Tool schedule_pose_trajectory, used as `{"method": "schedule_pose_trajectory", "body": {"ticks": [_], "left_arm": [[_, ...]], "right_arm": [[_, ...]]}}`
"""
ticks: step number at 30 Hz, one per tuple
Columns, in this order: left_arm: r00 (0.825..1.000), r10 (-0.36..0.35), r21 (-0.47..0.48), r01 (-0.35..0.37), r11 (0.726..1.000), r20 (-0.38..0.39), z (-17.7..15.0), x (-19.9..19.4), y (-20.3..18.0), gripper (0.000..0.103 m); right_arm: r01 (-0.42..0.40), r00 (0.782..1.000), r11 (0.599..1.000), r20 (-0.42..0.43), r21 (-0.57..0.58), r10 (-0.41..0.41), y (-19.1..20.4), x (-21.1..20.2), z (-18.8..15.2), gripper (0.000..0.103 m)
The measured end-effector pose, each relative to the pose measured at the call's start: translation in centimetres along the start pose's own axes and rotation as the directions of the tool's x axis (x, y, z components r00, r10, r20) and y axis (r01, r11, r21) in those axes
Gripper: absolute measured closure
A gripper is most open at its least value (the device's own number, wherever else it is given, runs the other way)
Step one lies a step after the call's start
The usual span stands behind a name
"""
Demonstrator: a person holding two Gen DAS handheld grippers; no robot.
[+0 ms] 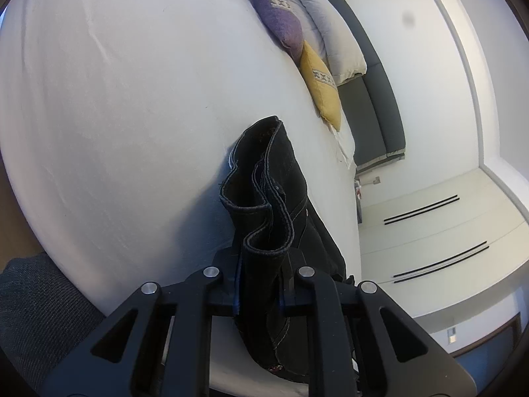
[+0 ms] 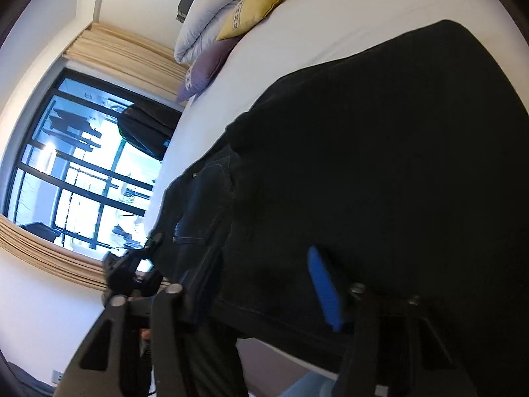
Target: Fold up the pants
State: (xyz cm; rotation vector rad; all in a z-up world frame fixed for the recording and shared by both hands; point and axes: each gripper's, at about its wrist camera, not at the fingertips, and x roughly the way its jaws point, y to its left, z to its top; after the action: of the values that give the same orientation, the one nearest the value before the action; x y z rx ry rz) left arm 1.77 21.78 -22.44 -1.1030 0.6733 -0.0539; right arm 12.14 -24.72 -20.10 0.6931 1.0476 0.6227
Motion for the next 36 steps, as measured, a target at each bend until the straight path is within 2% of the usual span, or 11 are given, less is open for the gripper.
{"method": "schedule_pose_trajectory", "body": {"ticks": [7, 9, 11, 14, 16, 20, 23, 25, 29, 34, 36], "left_arm": [[1.0, -0.01, 0.132, 0.007, 0.991, 0.019, 0.5, -0.6, -5.0, 0.091], [1.0, -0.011, 0.226, 0.006, 0.974, 0.021, 0.1, -0.7, -8.2, 0.091], [1.0, -0.013, 0.367, 0.006, 0.93, 0.017, -1.2, -0.6, -12.3, 0.091], [0.998, -0.014, 0.621, 0.054, 0.782, -0.069, -6.4, 1.7, -20.0, 0.091], [0.989, -0.027, 0.673, 0.12, 0.73, -0.147, -9.5, 3.5, -22.3, 0.091], [0.955, 0.02, 0.696, 0.2, 0.69, -0.295, -14.9, 7.9, -23.5, 0.091], [0.941, 0.046, 0.712, 0.222, 0.667, -0.336, -16.5, 9.2, -23.5, 0.091], [0.939, 0.06, 0.739, 0.225, 0.635, -0.338, -17.3, 9.3, -23.7, 0.091], [0.943, 0.077, 0.769, 0.214, 0.602, -0.323, -17.8, 9.4, -24.3, 0.091], [0.943, 0.114, 0.81, 0.203, 0.551, -0.314, -19.2, 10.0, -24.9, 0.091], [0.941, 0.127, 0.826, 0.205, 0.525, -0.314, -20.5, 10.8, -25.4, 0.091]], "right_arm": [[-0.07, 0.997, 0.997, 0.029, 0.023, 0.069, 0.2, -1.7, 0.2, 0.044], [-0.089, 0.995, 0.995, 0.04, 0.039, 0.087, 0.1, -2.2, 0.6, 0.036], [-0.119, 0.991, 0.992, 0.063, 0.05, 0.116, 0.3, -3.0, 1.1, 0.031], [-0.153, 0.984, 0.985, 0.107, 0.073, 0.145, 0.4, -4.1, 2.3, 0.024], [-0.181, 0.976, 0.979, 0.14, 0.091, 0.168, 0.4, -4.9, 3.3, 0.023], [-0.212, 0.966, 0.967, 0.177, 0.138, 0.187, -0.5, -5.9, 4.7, 0.022], [-0.229, 0.964, 0.96, 0.174, 0.158, 0.201, -1.2, -6.0, 5.2, 0.02], [-0.247, 0.962, 0.952, 0.159, 0.179, 0.22, -1.8, -5.5, 5.6, 0.018], [-0.254, 0.966, 0.942, 0.103, 0.218, 0.236, -2.1, -3.8, 6.1, 0.018], [-0.236, 0.972, 0.957, 0.048, 0.166, 0.231, -0.3, -3.4, 7.3, 0.018], [-0.18, 0.984, 0.976, 0.013, 0.122, 0.18, 0.6, -3.4, 8.1, 0.018]]}}
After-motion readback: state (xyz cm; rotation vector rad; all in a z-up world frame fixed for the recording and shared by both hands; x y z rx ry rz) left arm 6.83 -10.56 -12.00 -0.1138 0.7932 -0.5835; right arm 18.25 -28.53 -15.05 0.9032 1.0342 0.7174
